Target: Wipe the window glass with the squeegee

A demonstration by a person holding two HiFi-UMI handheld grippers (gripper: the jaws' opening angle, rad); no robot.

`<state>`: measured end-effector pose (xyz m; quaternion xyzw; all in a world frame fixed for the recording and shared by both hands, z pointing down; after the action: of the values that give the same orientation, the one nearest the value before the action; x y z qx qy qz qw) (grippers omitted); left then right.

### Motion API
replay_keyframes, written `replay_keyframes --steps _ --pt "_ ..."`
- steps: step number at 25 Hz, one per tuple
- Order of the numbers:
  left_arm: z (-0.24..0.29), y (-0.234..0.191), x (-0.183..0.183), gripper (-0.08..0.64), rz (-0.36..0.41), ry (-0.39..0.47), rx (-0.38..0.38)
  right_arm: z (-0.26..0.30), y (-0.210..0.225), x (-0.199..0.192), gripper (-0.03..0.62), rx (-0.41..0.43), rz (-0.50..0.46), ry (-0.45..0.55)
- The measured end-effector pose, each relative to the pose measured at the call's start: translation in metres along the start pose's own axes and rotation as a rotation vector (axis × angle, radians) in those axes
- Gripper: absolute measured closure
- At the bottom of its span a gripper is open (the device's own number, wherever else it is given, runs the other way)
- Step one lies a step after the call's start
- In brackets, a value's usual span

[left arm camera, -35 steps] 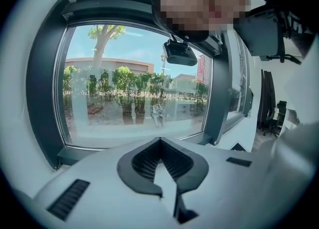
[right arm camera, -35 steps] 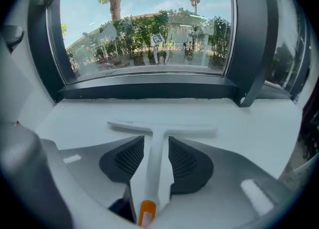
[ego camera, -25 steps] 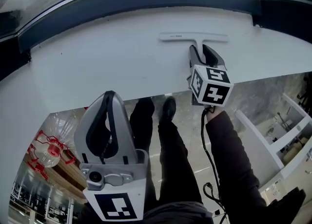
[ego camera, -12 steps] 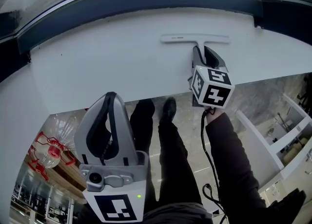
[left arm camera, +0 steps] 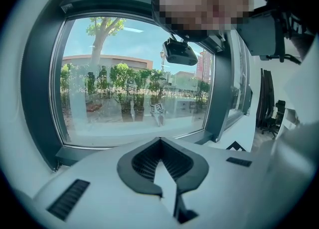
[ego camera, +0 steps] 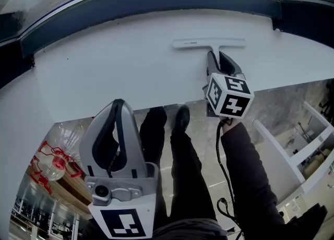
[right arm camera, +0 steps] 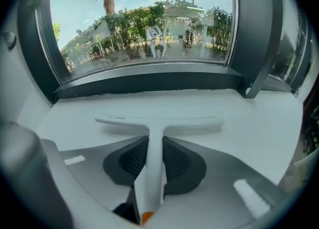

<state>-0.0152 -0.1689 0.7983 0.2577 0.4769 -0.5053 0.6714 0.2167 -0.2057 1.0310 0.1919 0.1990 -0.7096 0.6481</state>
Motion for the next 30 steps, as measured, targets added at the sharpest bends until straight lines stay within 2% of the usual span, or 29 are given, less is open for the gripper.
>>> replay_keyframes --steps 10,19,24,30 --pt "-0.008 0.015 0.006 0.565 0.023 0.025 -0.005 -0.035 -0.003 0.017 0.512 0.029 0.009 0.097" --pt "-0.036 0.058 0.031 0.565 0.068 0.086 -0.008 -0.122 0.009 0.036 0.512 0.065 0.029 0.241" --pt "-0.068 0.098 0.068 0.565 0.093 0.136 -0.021 -0.202 0.024 0.063 0.512 0.086 0.034 0.324" --pt "-0.108 0.130 0.162 0.565 0.160 0.219 -0.015 -0.323 0.041 0.132 0.511 0.102 0.030 0.441"
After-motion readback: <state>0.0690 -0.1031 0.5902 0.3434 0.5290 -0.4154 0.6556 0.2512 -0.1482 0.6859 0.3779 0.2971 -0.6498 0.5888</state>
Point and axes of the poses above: the fingertips, and each gripper's own axes: z forward along the fingers, y to its right, x out of its top, the point moved 2 cm from there along -z, backward along the fingers, and after that the axes turned 7 degrees about -x, right-handed, at the moved point
